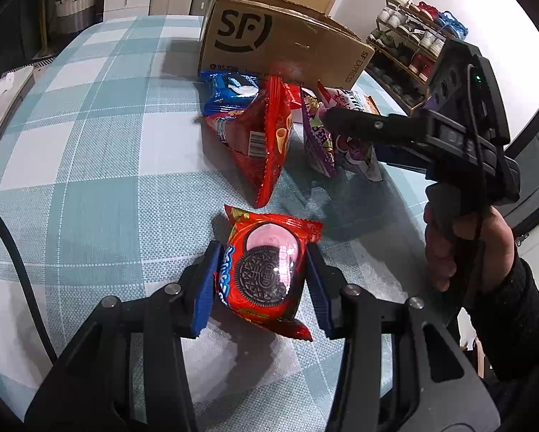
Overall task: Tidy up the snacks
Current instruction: 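Grasp the purple grape candy bag with the right gripper, then carry the Oreo pack with the left gripper while the right carries the purple bag to the box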
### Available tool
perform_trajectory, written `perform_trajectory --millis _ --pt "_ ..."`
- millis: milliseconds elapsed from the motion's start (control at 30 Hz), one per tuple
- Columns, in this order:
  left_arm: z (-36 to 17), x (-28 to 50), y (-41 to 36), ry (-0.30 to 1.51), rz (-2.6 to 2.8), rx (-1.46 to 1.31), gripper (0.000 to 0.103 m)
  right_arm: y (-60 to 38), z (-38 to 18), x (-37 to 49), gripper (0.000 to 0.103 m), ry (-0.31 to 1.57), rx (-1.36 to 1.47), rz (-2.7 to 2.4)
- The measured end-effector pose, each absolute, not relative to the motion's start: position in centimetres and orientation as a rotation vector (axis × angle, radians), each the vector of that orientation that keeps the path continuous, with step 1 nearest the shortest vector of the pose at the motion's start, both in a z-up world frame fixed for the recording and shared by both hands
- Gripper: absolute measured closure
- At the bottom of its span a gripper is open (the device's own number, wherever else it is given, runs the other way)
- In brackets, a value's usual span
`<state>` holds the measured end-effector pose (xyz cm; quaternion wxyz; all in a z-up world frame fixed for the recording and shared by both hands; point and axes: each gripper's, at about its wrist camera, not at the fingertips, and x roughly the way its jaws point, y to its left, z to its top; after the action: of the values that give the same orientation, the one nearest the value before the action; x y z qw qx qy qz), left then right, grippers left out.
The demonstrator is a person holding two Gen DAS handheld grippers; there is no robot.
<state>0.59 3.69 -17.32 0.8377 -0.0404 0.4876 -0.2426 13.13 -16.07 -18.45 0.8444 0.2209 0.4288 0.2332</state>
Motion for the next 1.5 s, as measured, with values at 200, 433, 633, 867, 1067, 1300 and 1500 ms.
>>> perform_trajectory --millis 200,433,633,867,1067,1300,1500 --pt "-17.1 0.5 3.7 1.033 -0.503 -0.083 0.061 -15.6 -18.7 13.5 0.039 0.911 0.464 0.469" --pt "-16.4 0.0 3.8 1.028 -0.486 -0.077 0.06 -16.2 -18.6 12.4 0.043 0.883 0.469 0.469" --pt "-15.8 -0.4 4.0 1.025 -0.474 -0.085 0.06 -17.4 -17.7 11.0 0.046 0.849 0.479 0.467" --pt "-14.6 -1.2 4.0 1.003 -0.463 -0.076 0.06 -19.0 -16.7 8.7 0.046 0.815 0.495 0.472" --pt "-13.5 -1.7 3.5 0.994 -0.444 -0.051 0.061 -20.6 -15.5 6.4 0.046 0.777 0.503 0.471" --pt "-12.7 -1.9 3.6 1.001 -0.422 -0.062 0.06 -22.4 -14.5 4.3 0.046 0.742 0.529 0.441" --pt "-11.1 -1.6 3.4 0.984 -0.42 -0.059 0.06 -23.4 -12.4 3.2 0.046 0.709 0.532 0.435"
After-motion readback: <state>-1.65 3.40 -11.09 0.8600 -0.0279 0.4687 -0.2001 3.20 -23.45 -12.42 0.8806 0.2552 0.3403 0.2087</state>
